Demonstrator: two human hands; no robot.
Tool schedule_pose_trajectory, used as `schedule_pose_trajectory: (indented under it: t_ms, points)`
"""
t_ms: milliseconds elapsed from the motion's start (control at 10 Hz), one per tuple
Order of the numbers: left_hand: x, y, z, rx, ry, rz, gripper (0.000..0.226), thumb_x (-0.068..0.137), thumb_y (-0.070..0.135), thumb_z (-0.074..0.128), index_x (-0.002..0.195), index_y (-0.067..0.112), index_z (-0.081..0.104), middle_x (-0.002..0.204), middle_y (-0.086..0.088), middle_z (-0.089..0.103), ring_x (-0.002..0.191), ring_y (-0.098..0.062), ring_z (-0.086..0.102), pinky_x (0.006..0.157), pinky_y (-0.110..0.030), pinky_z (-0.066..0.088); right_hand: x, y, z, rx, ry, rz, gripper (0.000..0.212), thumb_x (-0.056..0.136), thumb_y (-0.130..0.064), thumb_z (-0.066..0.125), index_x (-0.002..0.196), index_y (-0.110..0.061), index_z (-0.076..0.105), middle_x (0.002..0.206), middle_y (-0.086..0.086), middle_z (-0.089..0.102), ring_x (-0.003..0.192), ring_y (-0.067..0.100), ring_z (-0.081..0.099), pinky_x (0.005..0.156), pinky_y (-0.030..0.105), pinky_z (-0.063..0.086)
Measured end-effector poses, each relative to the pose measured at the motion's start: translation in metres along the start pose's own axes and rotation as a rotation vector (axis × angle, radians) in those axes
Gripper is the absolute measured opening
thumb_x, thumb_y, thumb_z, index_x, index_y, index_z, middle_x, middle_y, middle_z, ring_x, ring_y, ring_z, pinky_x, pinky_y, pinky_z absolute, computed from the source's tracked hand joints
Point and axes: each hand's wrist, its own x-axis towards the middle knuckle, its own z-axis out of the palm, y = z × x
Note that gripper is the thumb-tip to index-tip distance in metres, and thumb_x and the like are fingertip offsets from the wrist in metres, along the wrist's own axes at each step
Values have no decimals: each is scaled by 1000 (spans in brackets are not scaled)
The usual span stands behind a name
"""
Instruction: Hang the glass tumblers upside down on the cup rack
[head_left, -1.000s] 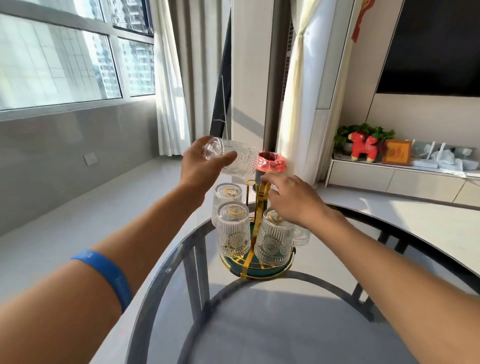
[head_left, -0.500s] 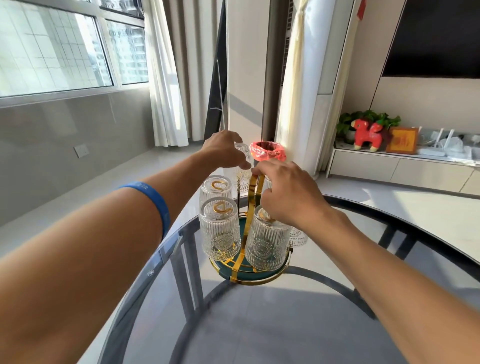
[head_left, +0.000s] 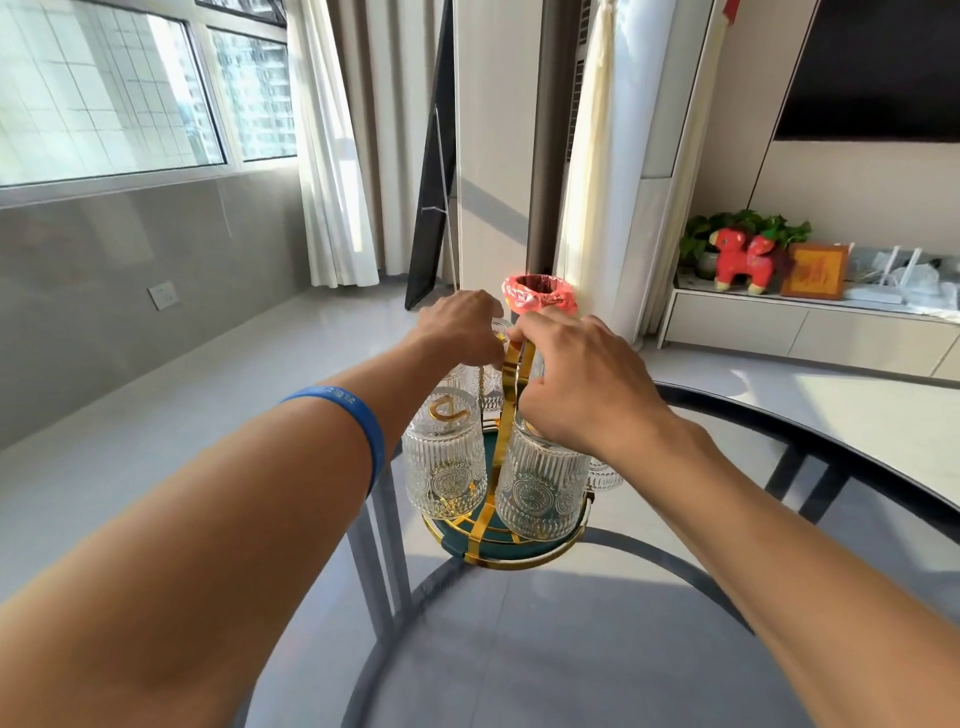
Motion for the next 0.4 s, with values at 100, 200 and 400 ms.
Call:
schedule_pose_trajectory:
  t_ms: [100, 200, 400]
  points:
    - [-3, 1, -1, 16, -19, 5, 45, 77, 22, 71, 122, 17, 64, 120, -6, 67, 106, -27, 61, 87, -43, 53, -3, 0, -1, -3, -1, 10, 53, 71, -11, 50, 122, -22, 55, 119, 2, 61, 100, 29, 52, 75, 35, 34]
    - [-9, 5, 3, 43, 7, -18, 30, 80, 18, 64, 108, 9, 57, 110, -11, 66, 91, -27, 58, 74, -39, 49, 0, -1, 1, -44, -47, 17, 53, 71, -12, 52, 124, -21, 51, 121, 2, 61, 102, 30, 51, 76, 37, 34]
    - [-43, 18, -34, -135, 158, -32, 54, 84, 27, 68, 131, 10, 48, 127, -14, 59, 117, -33, 54, 96, -47, 47, -8, -9, -21, -110, -193, 45, 71, 78, -14, 55, 145, -24, 31, 155, 0, 34, 136, 29, 30, 104, 48, 32]
